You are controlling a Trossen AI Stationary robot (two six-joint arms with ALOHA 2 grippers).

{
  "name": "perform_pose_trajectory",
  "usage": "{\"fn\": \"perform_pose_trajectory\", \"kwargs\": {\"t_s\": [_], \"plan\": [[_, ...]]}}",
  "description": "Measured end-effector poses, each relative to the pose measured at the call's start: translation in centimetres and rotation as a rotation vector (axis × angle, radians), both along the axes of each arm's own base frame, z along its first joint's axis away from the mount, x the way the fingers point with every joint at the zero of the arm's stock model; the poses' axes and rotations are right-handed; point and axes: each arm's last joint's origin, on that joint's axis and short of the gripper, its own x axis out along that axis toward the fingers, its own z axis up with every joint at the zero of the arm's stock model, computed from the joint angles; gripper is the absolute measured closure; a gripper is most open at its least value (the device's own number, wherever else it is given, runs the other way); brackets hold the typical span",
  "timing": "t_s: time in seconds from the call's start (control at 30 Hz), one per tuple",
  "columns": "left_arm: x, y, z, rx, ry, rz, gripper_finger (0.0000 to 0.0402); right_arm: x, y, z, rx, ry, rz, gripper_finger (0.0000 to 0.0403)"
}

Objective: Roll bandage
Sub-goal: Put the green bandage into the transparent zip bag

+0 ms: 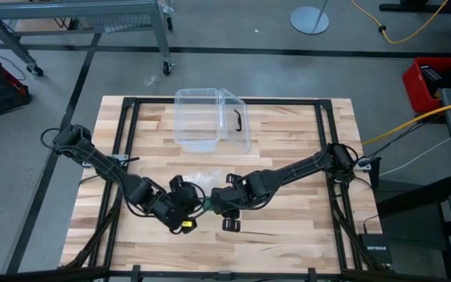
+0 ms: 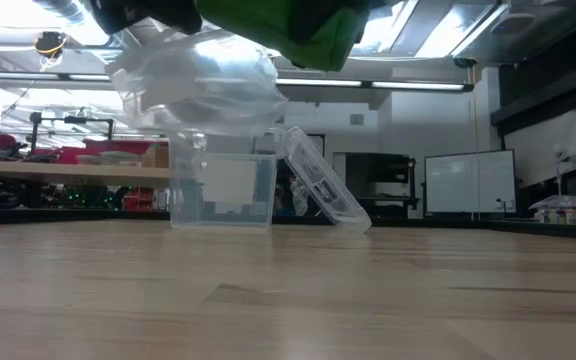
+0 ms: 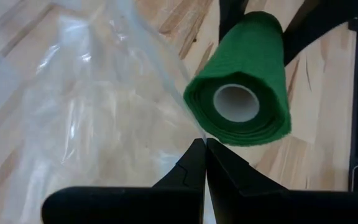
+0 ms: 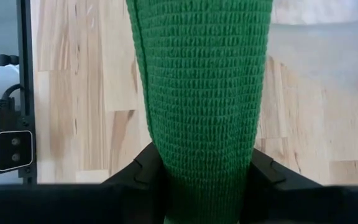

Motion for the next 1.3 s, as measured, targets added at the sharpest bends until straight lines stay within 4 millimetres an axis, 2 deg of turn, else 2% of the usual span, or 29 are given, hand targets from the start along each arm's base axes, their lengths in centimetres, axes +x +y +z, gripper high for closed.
{"fn": "perform_pose_trajectory", "kwargs": {"t_s": [0.53,0.83,1.03,1.3], "plan": [[0.2,-1.4,0.8,0.030,-0.104,-0.084,0.0401,-0.1,0.2,0.0,0.093,0.031,-0.021,0.0271],[-0.5,-2.4,0.8,0.043,-0.107,-0.135,0.0401,0.0,0.2,0.0,0.119,0.040,-0.023,0.0272],[-0.4,-3.3,1.4,0.042,-0.168,-0.190,0.0401,0.2,-0.4,0.0,0.158,0.050,-0.057,0.0272],[-0.4,-3.3,1.5,0.035,-0.176,-0.204,0.0401,1.0,-0.6,0.3,0.258,-0.002,-0.081,0.0272]]}}
